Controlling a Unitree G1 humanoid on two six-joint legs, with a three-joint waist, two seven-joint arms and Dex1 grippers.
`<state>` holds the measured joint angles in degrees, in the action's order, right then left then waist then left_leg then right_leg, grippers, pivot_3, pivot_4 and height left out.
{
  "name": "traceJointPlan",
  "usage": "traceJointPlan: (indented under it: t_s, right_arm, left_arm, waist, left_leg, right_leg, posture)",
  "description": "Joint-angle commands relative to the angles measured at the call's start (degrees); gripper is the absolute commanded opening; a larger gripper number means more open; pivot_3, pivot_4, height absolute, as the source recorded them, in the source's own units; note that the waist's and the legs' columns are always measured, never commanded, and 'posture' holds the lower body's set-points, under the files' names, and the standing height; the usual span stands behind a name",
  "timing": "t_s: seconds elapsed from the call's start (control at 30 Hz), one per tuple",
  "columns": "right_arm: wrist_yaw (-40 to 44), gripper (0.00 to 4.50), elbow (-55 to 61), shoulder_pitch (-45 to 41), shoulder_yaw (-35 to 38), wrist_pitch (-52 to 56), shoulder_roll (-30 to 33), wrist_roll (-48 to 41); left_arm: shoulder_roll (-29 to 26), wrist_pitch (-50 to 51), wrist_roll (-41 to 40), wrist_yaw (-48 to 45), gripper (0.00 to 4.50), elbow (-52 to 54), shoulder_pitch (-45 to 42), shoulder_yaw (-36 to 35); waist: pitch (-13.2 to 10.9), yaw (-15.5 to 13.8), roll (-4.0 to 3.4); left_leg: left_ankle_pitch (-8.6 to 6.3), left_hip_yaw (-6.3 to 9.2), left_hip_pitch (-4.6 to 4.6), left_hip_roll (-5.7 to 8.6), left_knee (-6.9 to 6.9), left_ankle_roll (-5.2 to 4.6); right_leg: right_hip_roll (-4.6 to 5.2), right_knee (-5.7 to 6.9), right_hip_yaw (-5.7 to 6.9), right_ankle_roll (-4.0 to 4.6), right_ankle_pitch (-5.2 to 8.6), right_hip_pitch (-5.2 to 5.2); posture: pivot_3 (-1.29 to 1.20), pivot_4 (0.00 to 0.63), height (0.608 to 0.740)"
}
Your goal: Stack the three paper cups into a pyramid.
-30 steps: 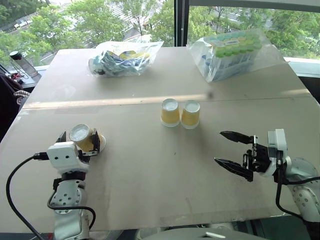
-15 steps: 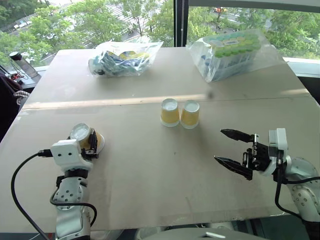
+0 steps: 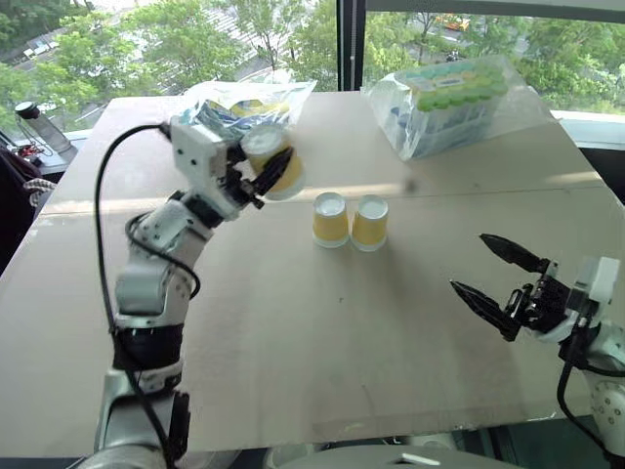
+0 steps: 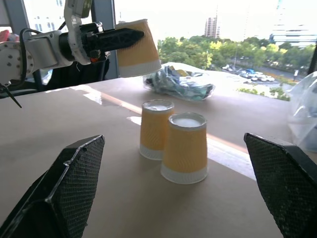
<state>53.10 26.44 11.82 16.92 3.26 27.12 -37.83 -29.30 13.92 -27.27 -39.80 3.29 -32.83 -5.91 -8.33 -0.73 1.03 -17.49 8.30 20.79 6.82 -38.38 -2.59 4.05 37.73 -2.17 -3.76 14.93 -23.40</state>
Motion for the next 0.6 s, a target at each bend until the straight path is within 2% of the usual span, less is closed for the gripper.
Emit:
traceJointPlan:
  t_s: [0.03, 0.17, 0.3, 0.6]
  right_arm:
    - [-1.20, 4.50, 3.15, 1.46, 2.27, -2.91, -0.47, 0.02]
    - [-1.36, 4.50, 3.69, 2.62, 2.78, -4.08, -0.45, -0.50]
    - [-1.43, 4.50, 4.64, 2.90, 2.68, -4.26, -0.29, -1.34]
    - [-2.34, 4.50, 5.34, 2.34, 1.10, -5.24, -1.91, -1.74]
  left_arm:
    - [0.27, 1.10, -0.96, -7.01, 2.17, -4.79, -7.68, 2.92]
    - [0.99, 1.05, 0.01, -13.17, 2.17, -10.01, -12.26, 5.67]
    - [1.45, 1.61, 0.18, -16.95, 2.17, -11.51, -13.34, 7.09]
    - [3.11, 1.21, 2.60, -15.98, 2.17, -11.03, -12.94, 7.68]
  waist:
    - [0.00, 0.09, 0.00]
    - [0.01, 0.40, -0.02]
    - [0.00, 0.51, -0.01]
    - [0.00, 0.08, -0.01]
  left_leg:
    - [0.00, 0.00, 0.00, 0.00, 0.00, 0.00]
    - [0.00, -0.01, -0.04, 0.00, 0.02, 0.00]
    - [0.00, -0.01, -0.01, 0.00, 0.02, 0.00]
    - [0.00, 0.00, 0.01, 0.00, 0.00, 0.00]
  right_leg:
    - [0.00, 0.01, 0.00, 0.00, 0.00, 0.00]
    - [-0.02, 0.01, -0.10, 0.00, 0.00, -0.02]
    - [-0.02, 0.02, -0.11, 0.00, 0.00, -0.05]
    - [-0.02, 0.04, -0.12, 0.00, 0.00, -0.06]
  posture:
    - [0.00, 0.150, 0.740]
    - [0.00, 0.150, 0.740]
    - [0.00, 0.150, 0.740]
    - [0.00, 0.150, 0.740]
